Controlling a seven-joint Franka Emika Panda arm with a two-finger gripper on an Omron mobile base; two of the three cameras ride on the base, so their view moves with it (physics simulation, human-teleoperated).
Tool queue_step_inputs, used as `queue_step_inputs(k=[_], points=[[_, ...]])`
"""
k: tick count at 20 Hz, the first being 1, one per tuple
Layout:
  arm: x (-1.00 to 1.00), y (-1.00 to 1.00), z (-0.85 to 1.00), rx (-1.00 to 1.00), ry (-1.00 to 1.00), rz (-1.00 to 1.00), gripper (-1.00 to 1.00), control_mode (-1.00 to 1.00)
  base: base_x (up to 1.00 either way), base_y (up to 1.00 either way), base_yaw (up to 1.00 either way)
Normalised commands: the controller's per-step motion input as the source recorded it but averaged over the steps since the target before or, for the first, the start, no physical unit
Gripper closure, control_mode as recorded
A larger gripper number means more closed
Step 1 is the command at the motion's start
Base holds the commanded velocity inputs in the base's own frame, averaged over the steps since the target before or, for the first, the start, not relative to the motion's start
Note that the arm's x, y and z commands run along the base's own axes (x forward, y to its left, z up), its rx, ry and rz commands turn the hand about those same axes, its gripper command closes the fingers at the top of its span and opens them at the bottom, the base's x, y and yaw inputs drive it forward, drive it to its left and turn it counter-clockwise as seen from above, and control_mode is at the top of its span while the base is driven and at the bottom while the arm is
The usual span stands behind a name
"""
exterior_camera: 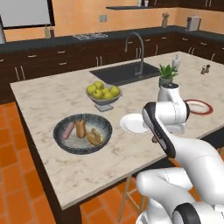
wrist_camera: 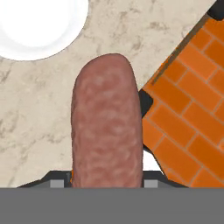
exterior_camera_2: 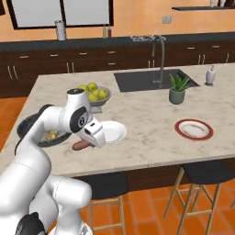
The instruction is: Place one bun and one sausage from the bowl on each plate.
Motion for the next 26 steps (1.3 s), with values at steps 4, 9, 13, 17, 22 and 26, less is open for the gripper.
queue_step_inputs(k=[4,9,13,17,22,26], points=[[0.00,0.00,0.00,0.00,0.00,0.00,1.00,1.00,-0.01,0.79,0.30],[0.00,0.00,0.00,0.00,0.00,0.00,1.00,1.00,0.83,-0.04,0.01],[0.74,-0.72,0.08,0.14,0.00,0.00,1.00,-1.00,0.25,-0.08,0.00],[1.00,-1.00,0.11,0.25,0.00,0.00,1.00,-1.00,0.00,0.00,0.00],[1.00,-0.39,0.03,0.10,0.03,-0.05,1.00,-1.00,0.00,0.00,0.00],[1.00,-0.14,-0.02,0.00,0.04,-0.03,1.00,-1.00,0.00,0.00,0.00]])
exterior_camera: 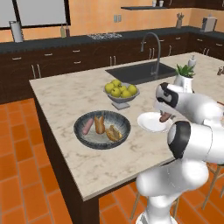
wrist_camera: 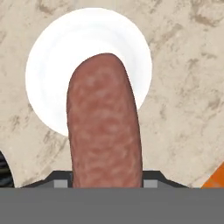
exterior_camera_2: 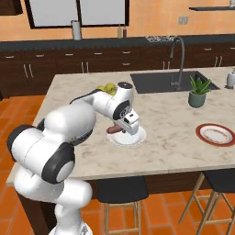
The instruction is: Place one bun and one sausage from the bowl on each plate.
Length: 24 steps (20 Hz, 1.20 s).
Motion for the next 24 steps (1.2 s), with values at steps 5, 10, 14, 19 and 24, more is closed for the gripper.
queue_step_inputs(k=[5,10,14,19,24], points=[[0.95,0.00,-0.74,-0.05,0.05,0.00,1.00,-1.00,0.00,0.00,0.00],[0.79,-0.20,-0.85,-0.04,0.00,0.00,1.00,-1.00,0.00,0.00,0.00],[0.72,-0.13,-0.77,-0.06,0.00,0.00,-1.00,-1.00,0.00,0.00,0.00],[0.26,0.00,-0.21,0.00,0.00,0.00,-1.00,-1.00,0.00,0.00,0.00],[-0.22,0.08,0.60,0.00,-0.19,0.00,-1.00,-1.00,0.00,0.00,0.00]])
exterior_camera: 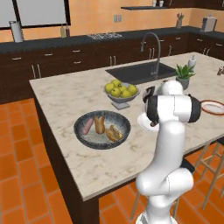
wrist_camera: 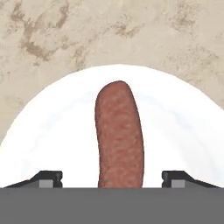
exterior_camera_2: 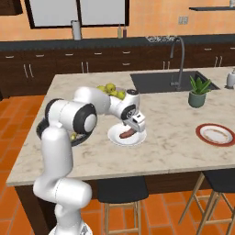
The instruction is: Place one bun and one sausage from the bowl on each plate.
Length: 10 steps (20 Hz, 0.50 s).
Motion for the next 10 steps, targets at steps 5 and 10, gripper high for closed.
queue_step_inputs(k=[5,10], points=[[-0.70,0.92,1.00,-0.16,-0.24,0.09,-1.00,-1.00,0.00,0.00,0.00],[-0.98,1.00,1.00,-0.35,-0.04,0.23,-1.00,-1.00,0.00,0.00,0.00]])
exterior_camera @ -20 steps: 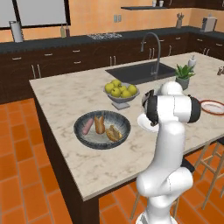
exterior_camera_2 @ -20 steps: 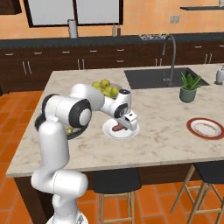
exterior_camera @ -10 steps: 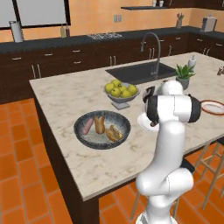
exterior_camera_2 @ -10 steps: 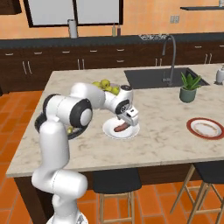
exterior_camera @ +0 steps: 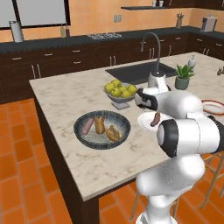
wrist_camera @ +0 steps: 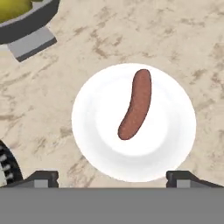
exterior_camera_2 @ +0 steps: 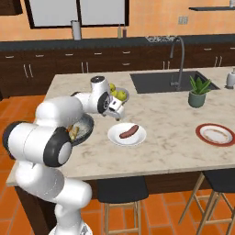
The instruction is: Place one bun and one sausage from the bowl on each plate.
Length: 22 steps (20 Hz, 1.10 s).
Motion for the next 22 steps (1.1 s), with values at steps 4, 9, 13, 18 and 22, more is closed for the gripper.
queue_step_inputs(k=[4,9,13,18,22], points=[[-0.89,1.00,1.00,-0.32,0.04,0.30,-1.00,-1.00,0.00,0.00,0.00],[-0.79,1.00,0.97,-0.28,0.23,0.32,-1.00,-1.00,0.00,0.00,0.00],[-0.36,1.00,-0.03,-0.21,0.36,0.18,-1.00,-1.00,0.00,0.00,0.00],[0.16,0.94,-0.64,-0.04,0.18,0.13,-1.00,-1.00,0.00,0.00,0.00],[0.59,0.48,-0.78,0.04,0.17,-0.01,-1.00,-1.00,0.00,0.00,0.00]])
